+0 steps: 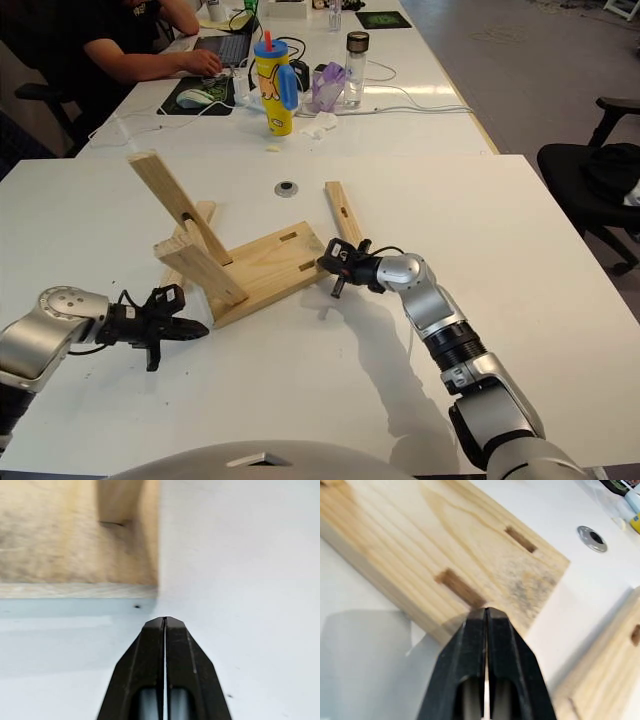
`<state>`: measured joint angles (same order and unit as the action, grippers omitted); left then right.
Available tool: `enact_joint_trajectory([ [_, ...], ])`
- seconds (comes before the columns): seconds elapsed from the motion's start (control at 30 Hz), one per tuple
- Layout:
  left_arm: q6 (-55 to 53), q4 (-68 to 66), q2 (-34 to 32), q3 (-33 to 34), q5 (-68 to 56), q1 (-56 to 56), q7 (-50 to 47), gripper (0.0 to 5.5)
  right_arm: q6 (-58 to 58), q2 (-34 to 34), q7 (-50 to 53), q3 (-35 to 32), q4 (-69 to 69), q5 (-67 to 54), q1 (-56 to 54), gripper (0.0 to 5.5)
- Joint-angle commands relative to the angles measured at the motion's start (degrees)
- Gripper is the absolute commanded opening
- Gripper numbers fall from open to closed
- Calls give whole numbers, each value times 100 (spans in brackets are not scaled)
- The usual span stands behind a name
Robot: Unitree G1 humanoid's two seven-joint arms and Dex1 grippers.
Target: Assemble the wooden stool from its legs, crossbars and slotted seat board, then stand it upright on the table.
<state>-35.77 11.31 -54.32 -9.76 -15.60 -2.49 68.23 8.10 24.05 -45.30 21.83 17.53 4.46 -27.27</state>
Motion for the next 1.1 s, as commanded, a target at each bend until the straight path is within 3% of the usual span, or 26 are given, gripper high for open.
enact_joint_trajectory([
  [0.03,-209,439,-80,-77,-144,209,43,2,31,266,-529,528,329,546,-147,0],
  [0.3,-487,820,776,-624,243,185,-1143,2,777,744,-1828,1313,-324,673,203,0],
  [0.43,22,-110,894,-1087,1236,-154,-1864,2,1318,951,-2173,1491,-1019,457,555,0],
  [0.67,390,-1118,1300,-1109,1555,-885,-2290,2,1959,791,-2177,1748,-1805,128,912,0],
  [1.1,1734,-4066,2750,-1492,2444,-2807,-2878,2,1533,-970,-426,1195,-959,-151,690,0],
])
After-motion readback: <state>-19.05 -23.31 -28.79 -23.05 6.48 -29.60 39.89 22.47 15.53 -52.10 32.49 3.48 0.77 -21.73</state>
